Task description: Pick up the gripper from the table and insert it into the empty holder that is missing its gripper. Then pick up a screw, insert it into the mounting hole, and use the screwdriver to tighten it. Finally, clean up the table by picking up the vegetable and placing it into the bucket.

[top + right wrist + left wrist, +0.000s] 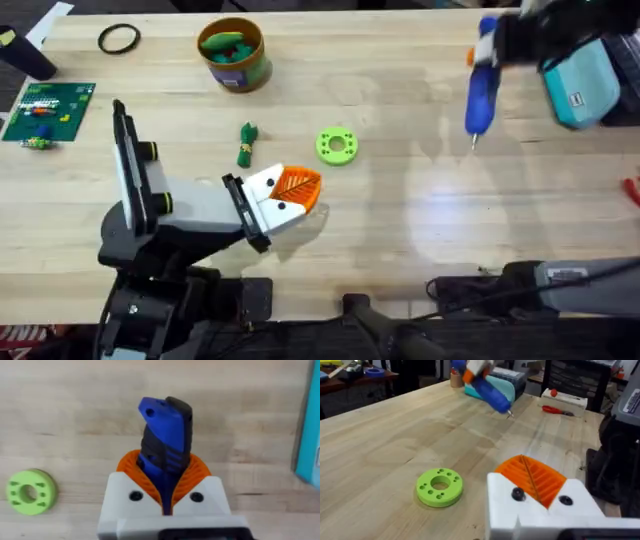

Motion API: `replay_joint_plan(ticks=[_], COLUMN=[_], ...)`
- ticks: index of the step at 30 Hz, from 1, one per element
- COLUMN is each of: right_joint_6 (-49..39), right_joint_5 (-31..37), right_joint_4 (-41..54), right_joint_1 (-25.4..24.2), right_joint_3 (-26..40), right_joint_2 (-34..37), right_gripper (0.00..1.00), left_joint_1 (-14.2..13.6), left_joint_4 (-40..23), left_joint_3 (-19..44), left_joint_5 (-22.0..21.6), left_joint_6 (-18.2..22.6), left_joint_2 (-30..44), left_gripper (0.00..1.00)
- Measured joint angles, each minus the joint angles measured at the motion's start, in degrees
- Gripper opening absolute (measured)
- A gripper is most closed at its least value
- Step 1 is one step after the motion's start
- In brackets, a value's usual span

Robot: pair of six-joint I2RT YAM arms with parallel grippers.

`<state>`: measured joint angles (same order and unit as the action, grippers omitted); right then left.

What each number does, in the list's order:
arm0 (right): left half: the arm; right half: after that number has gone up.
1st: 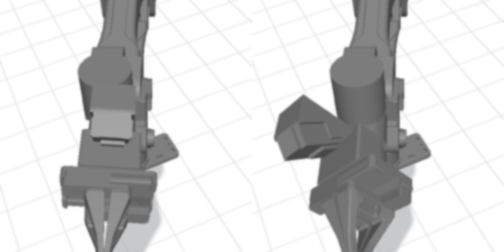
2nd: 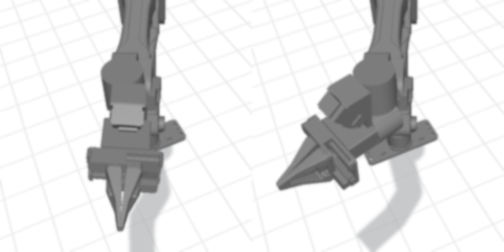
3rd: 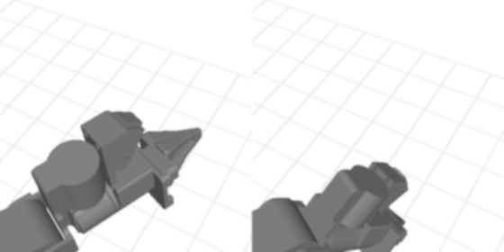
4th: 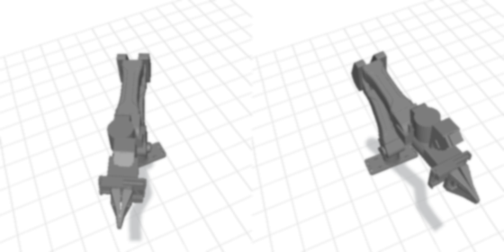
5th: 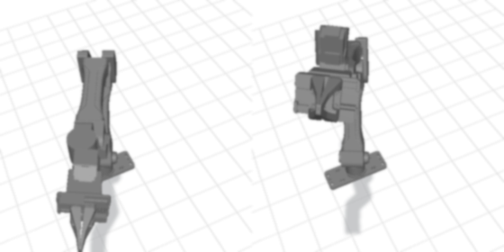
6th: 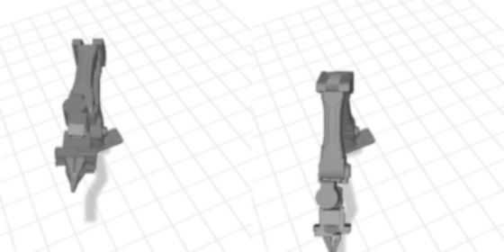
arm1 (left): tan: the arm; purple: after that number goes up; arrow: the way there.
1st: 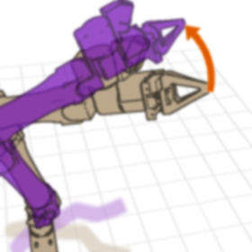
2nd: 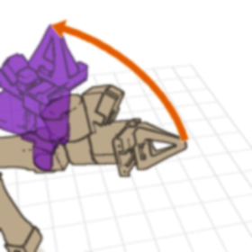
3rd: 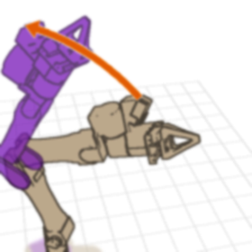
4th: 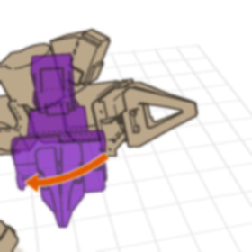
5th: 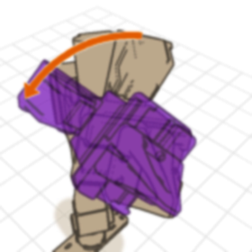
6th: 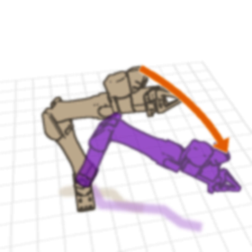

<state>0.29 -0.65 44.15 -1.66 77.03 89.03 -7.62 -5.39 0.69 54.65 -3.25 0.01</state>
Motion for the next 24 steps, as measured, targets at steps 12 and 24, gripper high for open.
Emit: replay_joint_plan(ticks=[12, 24], right_joint_6=[-0.02, -0.02], right_joint_5=[-3.65, -4.38], right_joint_4=[-4.45, -13.28], right_joint_1=[9.05, 19.32], right_joint_3=[11.09, 13.23], right_joint_2=[-7.99, -19.60], right_gripper=[0.027, 0.027], left_joint_1=[0.00, 0.00], left_joint_4=[0.00, 0.00], left_joint_3=[0.00, 0.00], left_joint_5=[0.00, 0.00], left_joint_6=[-0.02, -0.02], left_joint_2=[0.00, 0.00], left_gripper=[0.011, 0.011])
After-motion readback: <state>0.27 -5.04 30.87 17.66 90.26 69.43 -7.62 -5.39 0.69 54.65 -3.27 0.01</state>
